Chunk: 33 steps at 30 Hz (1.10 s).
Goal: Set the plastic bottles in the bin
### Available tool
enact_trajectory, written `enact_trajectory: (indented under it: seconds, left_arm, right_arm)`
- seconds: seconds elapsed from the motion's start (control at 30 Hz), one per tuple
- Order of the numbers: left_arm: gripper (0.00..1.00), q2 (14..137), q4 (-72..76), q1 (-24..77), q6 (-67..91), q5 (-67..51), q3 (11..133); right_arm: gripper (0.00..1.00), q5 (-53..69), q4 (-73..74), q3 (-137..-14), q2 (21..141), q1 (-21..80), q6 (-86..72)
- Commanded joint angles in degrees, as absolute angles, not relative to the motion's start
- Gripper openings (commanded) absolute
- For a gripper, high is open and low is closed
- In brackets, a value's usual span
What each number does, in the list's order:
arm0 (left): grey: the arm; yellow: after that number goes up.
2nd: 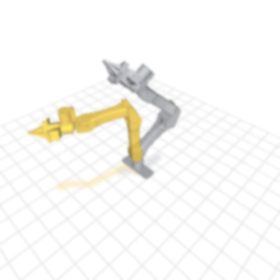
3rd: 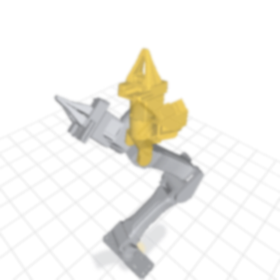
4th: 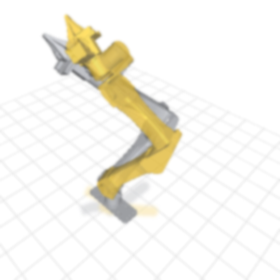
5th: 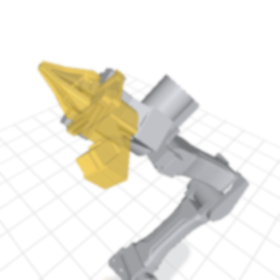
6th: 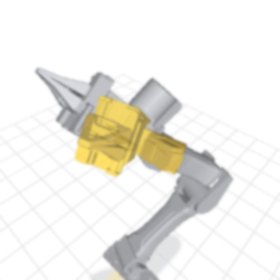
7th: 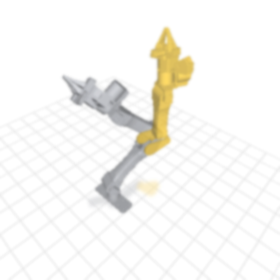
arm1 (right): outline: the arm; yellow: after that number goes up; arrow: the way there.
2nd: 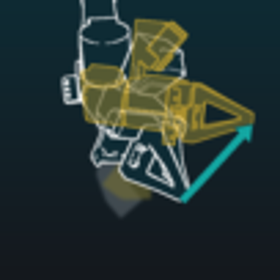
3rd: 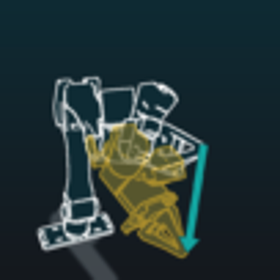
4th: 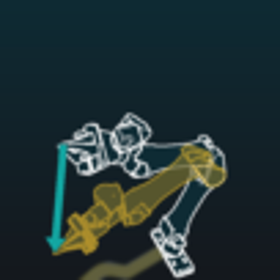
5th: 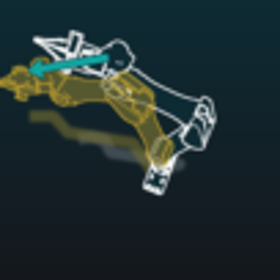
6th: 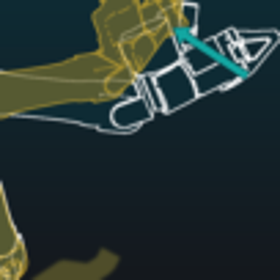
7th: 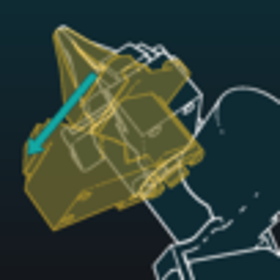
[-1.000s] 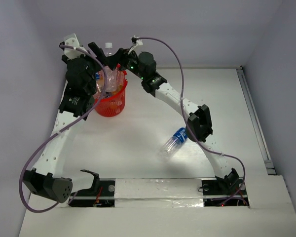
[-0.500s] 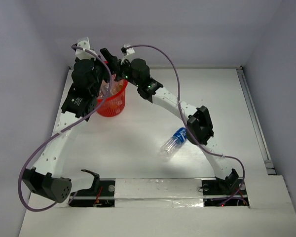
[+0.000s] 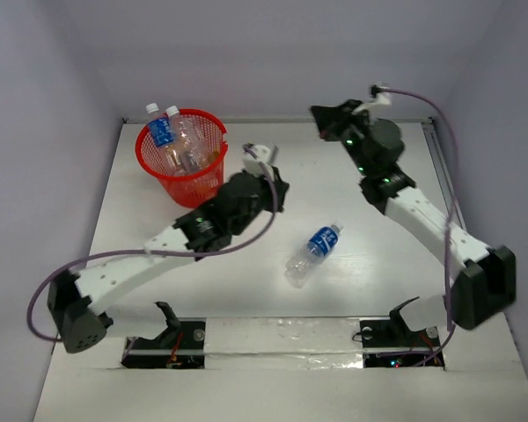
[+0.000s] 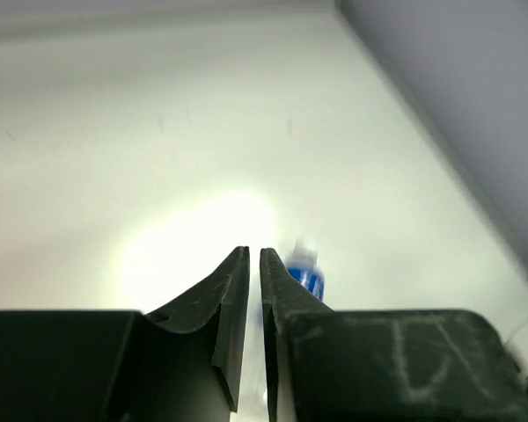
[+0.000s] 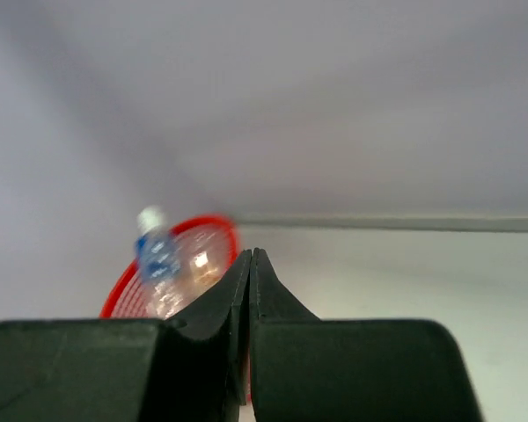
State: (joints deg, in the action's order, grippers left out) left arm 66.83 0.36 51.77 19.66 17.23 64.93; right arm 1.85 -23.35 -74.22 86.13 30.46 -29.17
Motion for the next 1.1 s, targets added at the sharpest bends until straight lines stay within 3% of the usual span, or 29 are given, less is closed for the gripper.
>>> enact_trajectory:
  seconds: [0.0, 0.07, 0.1, 0.13, 0.17, 0.2, 0.23, 0.3, 0.4, 0.77, 0.87, 0.93, 0.97, 1.07]
  left_arm:
    - [0.08, 72.15, 5.44, 57.38, 18.99, 20.48, 60.48]
    - [0.16, 76.61, 7.73, 59.31, 19.07, 19.26, 59.68]
    - [0.36, 78.21, 8.17, 60.02, 17.94, 16.90, 59.76]
    - [0.48, 79.96, 8.09, 60.99, 17.32, 16.09, 60.20]
    - [0.60, 83.63, 7.74, 61.78, 16.71, 15.74, 61.16]
    - [0.75, 85.32, 7.47, 62.83, 16.09, 14.43, 61.78]
    - [0.80, 87.17, 7.12, 62.84, 15.39, 13.54, 62.48]
    - [0.90, 91.99, 6.42, 63.63, 14.86, 11.79, 65.03]
    - [0.96, 97.97, 4.49, 64.25, 14.15, 11.78, 69.25]
    - [0.97, 116.09, 0.09, 62.41, 10.02, 10.99, 81.21]
    - [0.86, 118.29, 0.44, 61.61, 10.20, 10.90, 82.26]
    - [0.70, 119.00, 0.44, 61.08, 10.20, 11.34, 82.79]
    - [0.56, 118.83, 0.53, 61.08, 10.20, 11.95, 82.62]
    - [0.49, 116.20, 1.31, 61.08, 10.63, 12.92, 81.05]
  right_arm:
    - [0.00, -4.21, -24.36, -62.89, 75.17, 25.33, -32.70]
    - [0.00, -4.92, -20.58, -59.17, 67.38, 22.86, -32.08]
    - [0.03, -6.49, -19.09, -57.76, 64.98, 22.33, -30.77]
    - [0.09, -7.63, -15.50, -56.09, 62.86, 22.32, -30.33]
    - [0.19, -9.91, -13.90, -55.47, 58.93, 21.80, -29.89]
    - [0.50, -10.45, -12.49, -54.94, 57.15, 21.19, -29.27]
    - [0.70, -10.72, -10.39, -54.32, 55.48, 21.18, -28.92]
    - [0.96, -10.64, -8.54, -53.35, 52.05, 20.65, -28.13]
    - [1.00, -9.24, -6.16, -53.00, 50.28, 20.65, -27.34]
    - [1.00, -5.63, -5.80, -50.71, 48.26, 20.65, -26.81]
    - [1.00, -5.19, -5.63, -50.19, 47.55, 20.65, -26.37]
    - [0.99, -5.27, -5.01, -50.10, 46.94, 20.65, -25.93]
    - [0.99, -5.53, -4.84, -50.01, 46.50, 20.65, -25.58]
    - [0.99, -6.15, -4.22, -49.83, 45.53, 20.65, -25.05]
